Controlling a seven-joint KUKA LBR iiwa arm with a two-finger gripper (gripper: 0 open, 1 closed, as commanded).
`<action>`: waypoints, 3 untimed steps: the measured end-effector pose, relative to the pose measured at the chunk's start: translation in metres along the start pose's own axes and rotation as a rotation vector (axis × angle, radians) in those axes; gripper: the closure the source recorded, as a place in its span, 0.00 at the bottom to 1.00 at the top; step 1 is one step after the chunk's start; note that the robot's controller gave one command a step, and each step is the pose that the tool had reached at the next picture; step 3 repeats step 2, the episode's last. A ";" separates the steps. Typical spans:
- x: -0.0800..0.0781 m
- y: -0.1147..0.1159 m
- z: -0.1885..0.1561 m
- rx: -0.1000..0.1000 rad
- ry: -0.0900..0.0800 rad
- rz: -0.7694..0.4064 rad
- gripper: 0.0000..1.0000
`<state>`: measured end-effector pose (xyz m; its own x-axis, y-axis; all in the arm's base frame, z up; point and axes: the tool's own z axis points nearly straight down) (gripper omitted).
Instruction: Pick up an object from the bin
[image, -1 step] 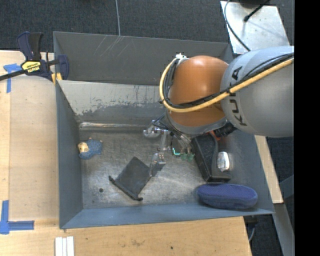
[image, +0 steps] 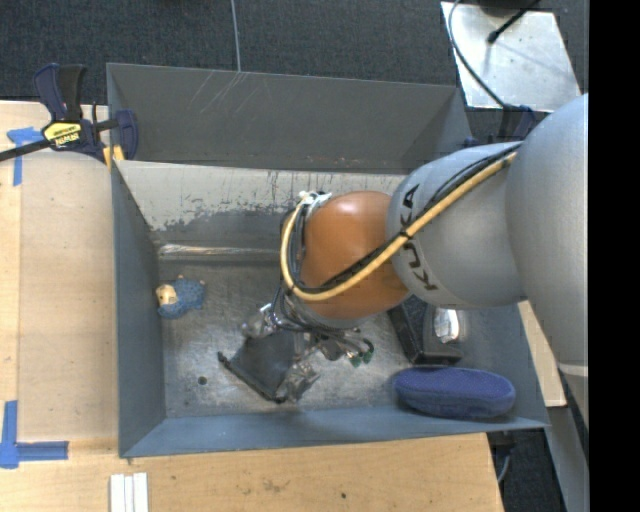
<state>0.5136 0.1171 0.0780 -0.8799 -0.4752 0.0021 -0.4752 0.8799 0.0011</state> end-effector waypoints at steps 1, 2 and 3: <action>-0.003 -0.001 -0.004 0.001 -0.009 0.003 1.00; 0.021 -0.036 -0.187 0.007 -0.012 -0.268 1.00; 0.021 -0.036 -0.187 0.007 -0.012 -0.268 1.00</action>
Offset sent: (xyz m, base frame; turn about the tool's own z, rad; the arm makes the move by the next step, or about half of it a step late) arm 0.0000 0.0000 0.0000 0.0000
